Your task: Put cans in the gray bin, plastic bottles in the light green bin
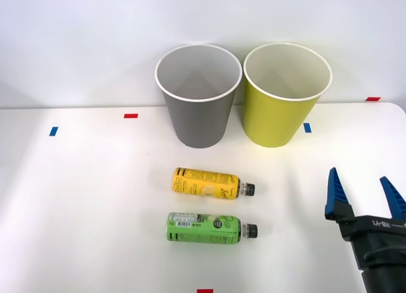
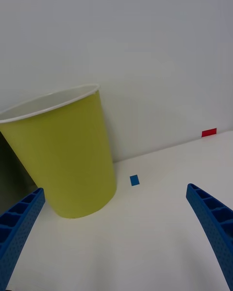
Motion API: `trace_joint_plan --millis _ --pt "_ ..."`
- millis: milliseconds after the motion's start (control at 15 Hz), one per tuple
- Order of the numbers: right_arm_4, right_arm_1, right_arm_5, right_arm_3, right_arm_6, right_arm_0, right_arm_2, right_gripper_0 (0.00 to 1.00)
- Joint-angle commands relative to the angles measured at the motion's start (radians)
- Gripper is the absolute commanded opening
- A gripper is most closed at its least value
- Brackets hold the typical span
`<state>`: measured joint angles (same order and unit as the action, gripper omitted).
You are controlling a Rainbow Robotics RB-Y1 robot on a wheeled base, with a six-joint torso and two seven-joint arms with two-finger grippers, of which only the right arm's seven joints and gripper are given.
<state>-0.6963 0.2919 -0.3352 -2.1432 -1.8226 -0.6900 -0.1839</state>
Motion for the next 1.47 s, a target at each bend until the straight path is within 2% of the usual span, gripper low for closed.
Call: trace_joint_plan --millis 67,200,267,533,667,733,1067,1267,1467 --pt "0.052 -0.069 0.067 0.000 0.000 -0.026 0.035 1.00" --pt "0.100 -0.077 0.076 0.029 0.011 0.001 0.057 1.00" --pt "0.156 -0.079 0.071 0.066 0.059 0.027 0.075 1.00" --pt "0.540 -0.103 -0.013 0.195 0.490 0.086 0.123 1.00" --pt "0.669 -0.134 -0.047 0.197 0.597 0.043 0.139 1.00" --pt "0.679 -0.126 -0.071 0.198 0.611 0.014 0.133 1.00" --pt "0.640 -0.005 -0.301 0.315 0.563 -0.080 0.066 1.00" --pt "0.586 0.004 -0.346 0.322 0.353 -0.155 0.050 1.00" --pt "0.512 0.021 -0.384 0.322 0.215 -0.223 -0.034 1.00"
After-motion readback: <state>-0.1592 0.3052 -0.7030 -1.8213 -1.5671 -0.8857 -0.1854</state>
